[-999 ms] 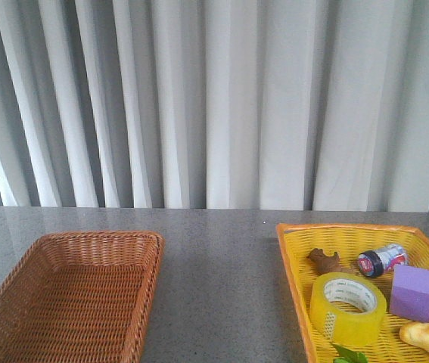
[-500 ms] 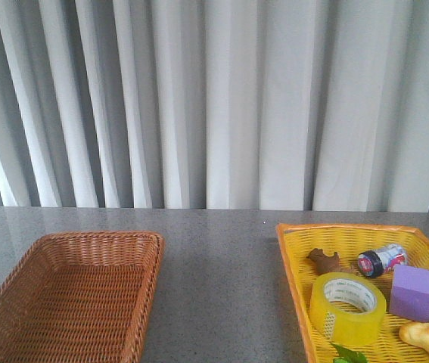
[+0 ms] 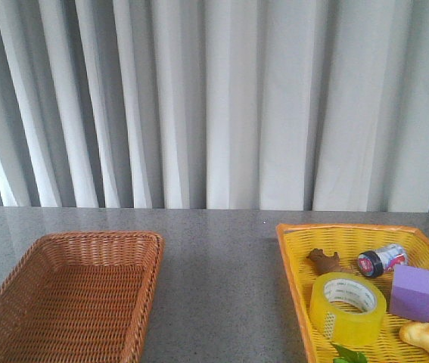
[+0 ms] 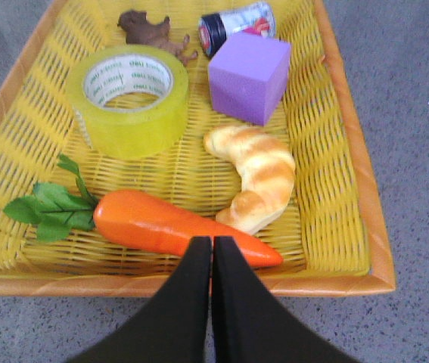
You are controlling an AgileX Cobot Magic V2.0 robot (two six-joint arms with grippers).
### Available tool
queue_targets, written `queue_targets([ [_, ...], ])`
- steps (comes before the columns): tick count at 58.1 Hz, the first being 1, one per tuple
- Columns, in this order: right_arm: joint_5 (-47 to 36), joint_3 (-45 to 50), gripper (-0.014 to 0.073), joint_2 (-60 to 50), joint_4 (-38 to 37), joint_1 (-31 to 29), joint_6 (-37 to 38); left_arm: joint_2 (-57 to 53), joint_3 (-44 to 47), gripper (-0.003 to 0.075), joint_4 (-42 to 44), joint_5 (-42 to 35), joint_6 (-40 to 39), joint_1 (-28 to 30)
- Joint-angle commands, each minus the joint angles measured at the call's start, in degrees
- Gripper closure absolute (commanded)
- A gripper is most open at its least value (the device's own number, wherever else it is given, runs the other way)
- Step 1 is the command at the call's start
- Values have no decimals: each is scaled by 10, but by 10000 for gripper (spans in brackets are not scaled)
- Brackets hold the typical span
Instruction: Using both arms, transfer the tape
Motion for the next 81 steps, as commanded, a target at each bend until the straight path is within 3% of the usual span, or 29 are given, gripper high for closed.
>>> queue_targets([
  [1, -32, -19, 582, 9, -1, -4, 3, 11, -19, 710, -4, -34, -12, 0],
  [9, -32, -19, 461, 22, -4, -4, -3, 25, -19, 594, -4, -32, -20, 0],
  [19, -36, -19, 158, 27, -5, -4, -3, 25, -19, 300, -4, -38, -20, 0],
  [27, -25, -22, 13, 43, 15, -4, 0, 25, -19, 165, -4, -41, -19, 0],
  [39, 28, -82, 38, 118, 26, -4, -3, 32, -19, 150, -4, -46, -12, -17],
  [62, 129, -261, 85, 338, 59, -3, -38, 32, -19, 150, -4, -55, 28, -148],
  [81, 199, -436, 85, 508, 94, -3, -13, 32, -19, 150, -19, -63, 29, -197],
])
